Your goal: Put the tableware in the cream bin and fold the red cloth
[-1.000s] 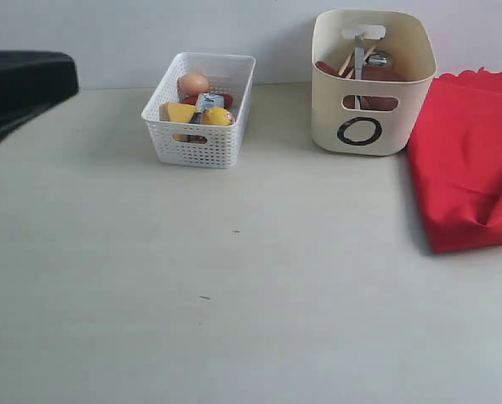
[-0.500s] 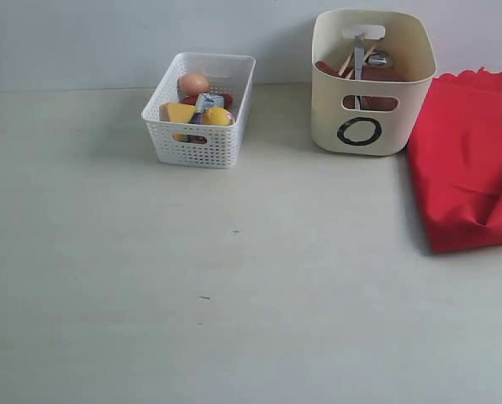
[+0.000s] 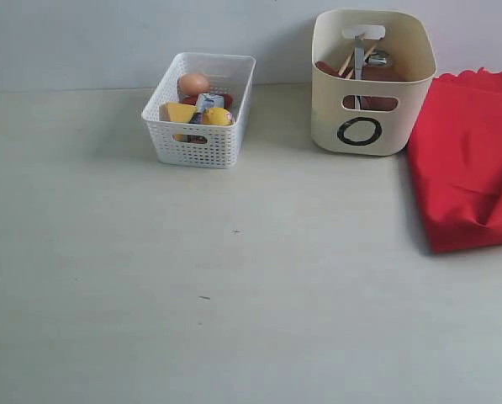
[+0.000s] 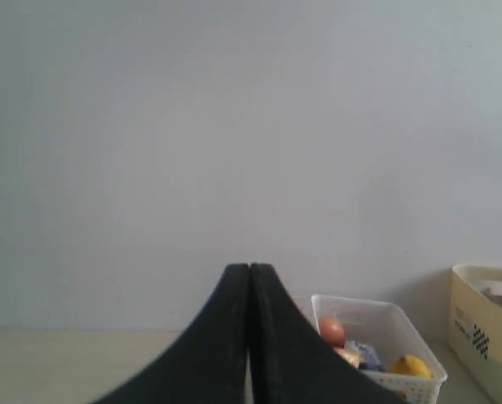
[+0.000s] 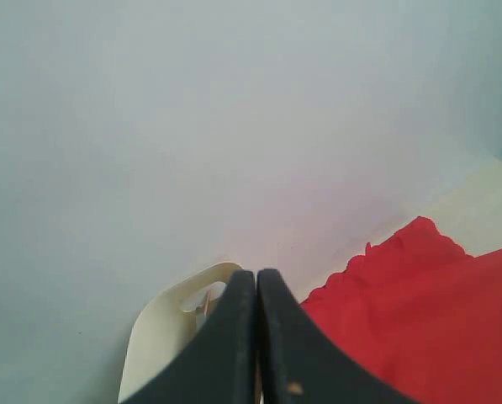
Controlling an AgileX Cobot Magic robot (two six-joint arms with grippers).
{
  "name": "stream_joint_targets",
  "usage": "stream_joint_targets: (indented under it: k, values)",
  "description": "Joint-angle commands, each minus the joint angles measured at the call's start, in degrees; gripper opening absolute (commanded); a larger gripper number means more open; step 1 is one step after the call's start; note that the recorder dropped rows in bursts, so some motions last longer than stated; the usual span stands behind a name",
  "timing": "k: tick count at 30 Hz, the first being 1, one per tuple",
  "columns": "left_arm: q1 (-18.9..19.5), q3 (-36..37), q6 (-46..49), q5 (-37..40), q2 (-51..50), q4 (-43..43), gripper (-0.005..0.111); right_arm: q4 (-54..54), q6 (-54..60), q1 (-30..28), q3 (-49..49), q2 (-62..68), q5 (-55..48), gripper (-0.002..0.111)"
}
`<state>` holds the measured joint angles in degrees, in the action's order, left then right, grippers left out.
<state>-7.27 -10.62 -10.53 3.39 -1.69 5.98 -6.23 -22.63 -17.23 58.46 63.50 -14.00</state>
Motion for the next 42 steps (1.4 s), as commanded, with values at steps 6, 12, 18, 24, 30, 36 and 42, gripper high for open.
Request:
stream_joint_targets:
  k: [6,12,18,24,30,36,42]
  values:
    - [0.97,10.62,1.57,-0.73,1.69,-0.21,0.001,0.11,0.02,-0.11,-0.31,-0.31,0.37,0.000]
    - [0.97,10.62,1.57,4.40,1.69,-0.21,0.001,0.11,0.02,-0.11,-0.31,-0.31,0.37,0.000]
    - [0.97,10.62,1.77,4.48,1.69,-0.21,0.001,0.11,0.02,-0.11,-0.31,-0.31,0.37,0.000]
    - [0.97,10.62,1.67,4.48,1.69,-0.21,0.001,0.11,0.13,-0.11,-0.31,-0.31,0.37,0.000]
    - [0.97,10.62,1.67,4.48,1.69,-0.21,0.001,0.11,0.13,-0.11,-0.31,-0.31,0.37,0.000]
    - [0.97,10.62,1.82,4.48,1.69,-0.21,0.001,0.11,0.13,-0.11,-0.31,-0.31,0.37,0.000]
    - [0.97,10.62,1.69,4.48,1.69,-0.21,0.001,0.11,0.13,-0.11,-0.31,-3.62,0.23,0.000]
